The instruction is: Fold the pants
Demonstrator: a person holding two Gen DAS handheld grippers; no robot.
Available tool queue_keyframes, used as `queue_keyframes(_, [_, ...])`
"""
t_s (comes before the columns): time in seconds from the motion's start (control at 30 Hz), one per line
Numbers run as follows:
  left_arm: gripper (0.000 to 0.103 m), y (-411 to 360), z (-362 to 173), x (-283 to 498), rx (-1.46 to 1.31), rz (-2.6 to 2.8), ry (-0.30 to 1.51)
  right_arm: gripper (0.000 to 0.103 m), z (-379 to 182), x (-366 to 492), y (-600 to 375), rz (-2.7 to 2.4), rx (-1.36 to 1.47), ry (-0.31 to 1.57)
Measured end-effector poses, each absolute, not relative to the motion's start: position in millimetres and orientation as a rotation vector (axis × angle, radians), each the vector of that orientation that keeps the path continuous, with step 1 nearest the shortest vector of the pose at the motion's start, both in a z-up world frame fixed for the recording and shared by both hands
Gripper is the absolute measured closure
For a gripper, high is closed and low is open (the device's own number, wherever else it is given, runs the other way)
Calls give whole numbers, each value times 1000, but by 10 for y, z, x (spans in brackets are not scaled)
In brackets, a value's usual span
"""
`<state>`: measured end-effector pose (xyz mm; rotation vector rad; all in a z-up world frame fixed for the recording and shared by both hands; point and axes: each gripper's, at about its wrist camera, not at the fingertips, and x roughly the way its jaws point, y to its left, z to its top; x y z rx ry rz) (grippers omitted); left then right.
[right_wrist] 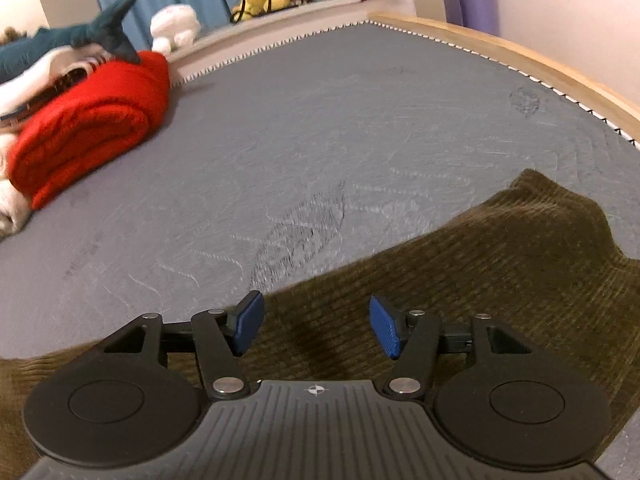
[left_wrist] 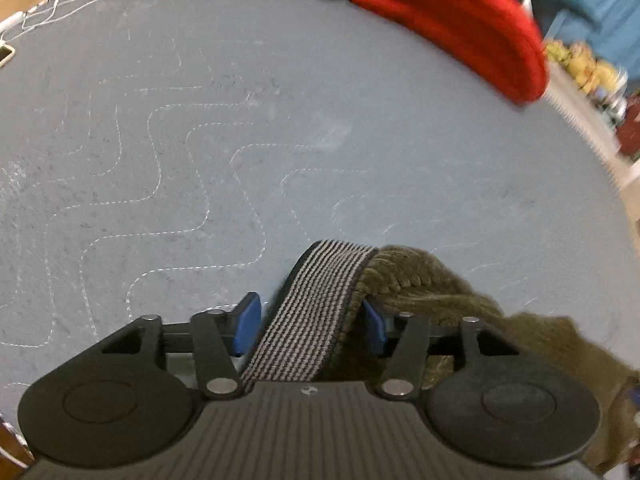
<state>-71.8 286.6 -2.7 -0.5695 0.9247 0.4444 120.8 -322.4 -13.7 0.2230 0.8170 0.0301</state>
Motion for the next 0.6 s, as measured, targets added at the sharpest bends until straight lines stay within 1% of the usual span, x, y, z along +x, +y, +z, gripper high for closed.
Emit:
queue_keyframes(0.1, [42,2618,315,-749,-338,503,817,41,-304,1272,-3191,-9,202,892])
queue_keyframes(0.17, [43,2550,449,-752,-283,503,738,41,-392,1305,-3183,-10,184,924])
queue_keyframes(0.23, [57,2559,509,-768,-369,398,669,39,-444,1322,-3161,-5,151,929])
queue_keyframes(0.27, [63,2523,512,-740,-410,324,664,37,-454,1325,-3146,3,133,924])
queue_keyframes(0.33, [68,2419,428,-621,-450,198,717,35,-445,1320,-3120,15,107,922])
queue_keyframes(0.37, [75,2366,329,-544,-441,149,767,34,-442,1310,-3121,21,105,922])
queue_keyframes(0.4, [80,2315,218,-458,-404,145,819,34,-435,1309,-3135,26,109,923])
queue_keyframes(0.43, [83,2282,90,-363,-341,176,873,34,-424,1304,-3145,32,115,923])
queue_keyframes(0.47, [101,2286,-58,-263,-268,231,923,34,-417,1298,-3162,38,123,924])
queue_keyframes(0.5, [100,2330,-178,-180,-241,258,943,34,-419,1289,-3191,43,127,923])
queue_keyframes(0.6, [100,2468,-379,-8,-350,262,925,34,-417,1295,-3319,35,141,919])
